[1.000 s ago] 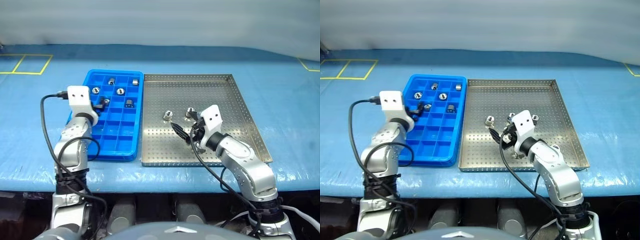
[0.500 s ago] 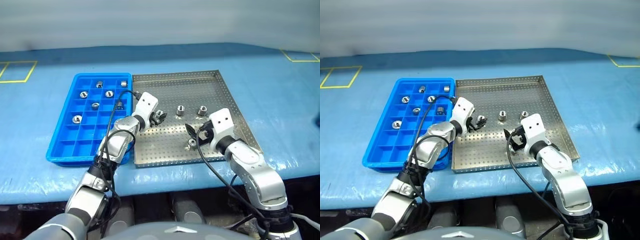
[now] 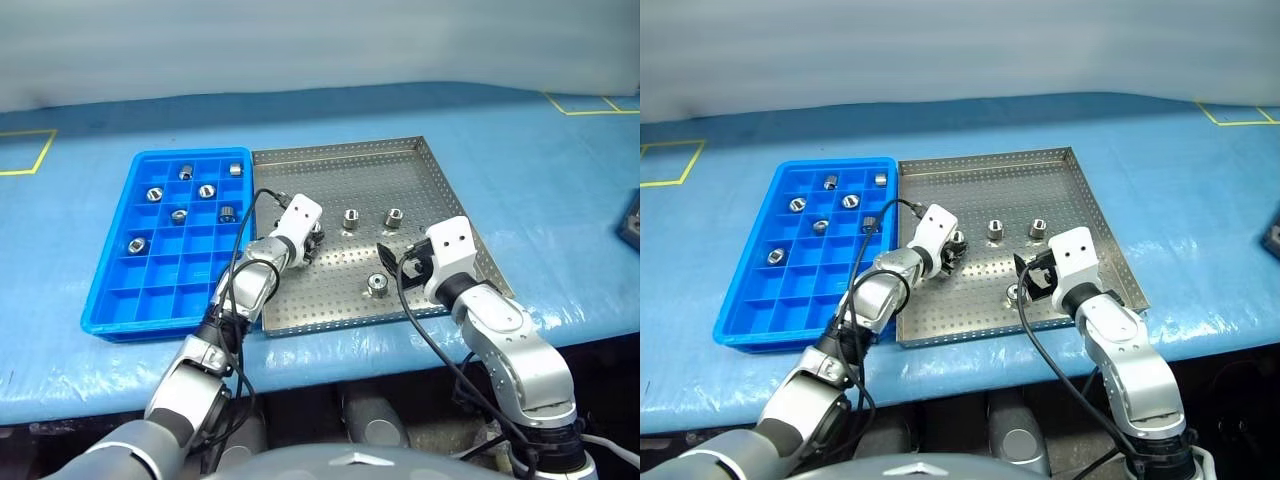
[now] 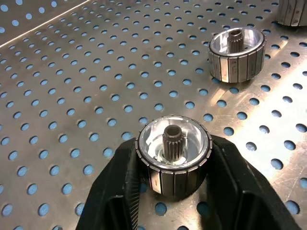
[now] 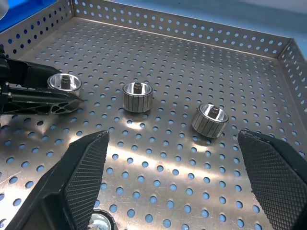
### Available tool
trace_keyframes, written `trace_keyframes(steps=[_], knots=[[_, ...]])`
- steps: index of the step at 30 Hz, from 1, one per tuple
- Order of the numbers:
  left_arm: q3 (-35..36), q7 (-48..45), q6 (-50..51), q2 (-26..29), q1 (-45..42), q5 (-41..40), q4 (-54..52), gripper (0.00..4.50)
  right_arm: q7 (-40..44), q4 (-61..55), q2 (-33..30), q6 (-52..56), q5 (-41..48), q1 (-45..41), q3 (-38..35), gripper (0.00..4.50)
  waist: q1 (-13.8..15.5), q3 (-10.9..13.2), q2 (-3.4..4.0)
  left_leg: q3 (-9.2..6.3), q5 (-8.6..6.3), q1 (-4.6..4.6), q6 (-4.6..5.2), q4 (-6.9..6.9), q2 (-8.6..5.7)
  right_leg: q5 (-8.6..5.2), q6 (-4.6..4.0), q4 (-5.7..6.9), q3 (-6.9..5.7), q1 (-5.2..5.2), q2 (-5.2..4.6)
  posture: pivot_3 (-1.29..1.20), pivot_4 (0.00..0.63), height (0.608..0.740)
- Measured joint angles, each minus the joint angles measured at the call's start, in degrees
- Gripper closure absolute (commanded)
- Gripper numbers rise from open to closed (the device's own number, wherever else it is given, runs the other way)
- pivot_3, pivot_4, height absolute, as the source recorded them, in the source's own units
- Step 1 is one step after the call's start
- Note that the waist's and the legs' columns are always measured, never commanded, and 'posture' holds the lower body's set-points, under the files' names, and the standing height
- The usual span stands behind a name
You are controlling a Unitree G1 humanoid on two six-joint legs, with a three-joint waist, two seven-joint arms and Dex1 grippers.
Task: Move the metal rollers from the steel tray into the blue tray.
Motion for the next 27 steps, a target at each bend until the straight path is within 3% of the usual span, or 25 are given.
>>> trace_keyframes(steps=[7, 13, 19, 23, 27], knots=[[5.58, -4.72, 0.23, 3.64, 3.55, -5.35, -11.24, 2.81, 2.42, 0.21, -0.06, -0.37, 0.51, -0.39, 1.27, 0.0, -0.57, 0.0, 0.0, 0.0, 0.0, 0.0, 0.0, -0.05, 0.03, 0.0, -0.01, 0.03, 0.02, -0.05, 0.02, -0.15, 0.15, 0.74], [13.18, -16.27, 12.5, 20.29, 9.13, -16.2, -31.11, 2.81, 8.04, 0.94, -1.33, -0.77, 3.07, -0.45, 2.95, 0.0, -0.11, 0.0, 0.0, -0.02, 0.0, 0.08, 0.0, -0.13, 0.1, -0.06, -0.11, 0.09, -0.02, -0.04, 0.07, -0.05, 0.15, 0.74], [18.72, -22.7, 21.45, 33.51, 16.71, -23.86, -45.69, 2.81, 16.61, 1.67, -1.02, -3.74, 8.24, -2.99, 6.07, 0.0, 3.2, 0.06, -0.07, -0.05, 0.0, 0.04, 0.0, -0.13, 0.12, -0.21, -0.37, 0.03, -0.1, -0.05, 0.04, 0.05, 0.15, 0.74], [24.74, -21.75, 24.28, 37.89, 25.16, -25.03, -53.28, 2.81, 18.68, 2.24, -0.36, -5.57, 9.44, -5.31, 7.51, 0.0, 5.31, 0.06, -0.07, -0.03, -0.01, 0.07, 0.0, -0.17, 0.12, -0.23, -0.4, 0.0, -0.12, -0.04, 0.0, 0.09, 0.15, 0.74], [31.81, -16.73, 26.04, 36.69, 35.78, -24.13, -55.63, 2.81, 18.05, 5.22, -0.01, -5.84, 8.6, -6.39, 7.9, 0.0, 7.38, 0.06, -0.08, -0.08, -0.01, 0.05, -0.01, -0.16, 0.12, -0.29, -0.5, 0.0, -0.23, -0.05, -0.04, 0.12, 0.15, 0.74]])
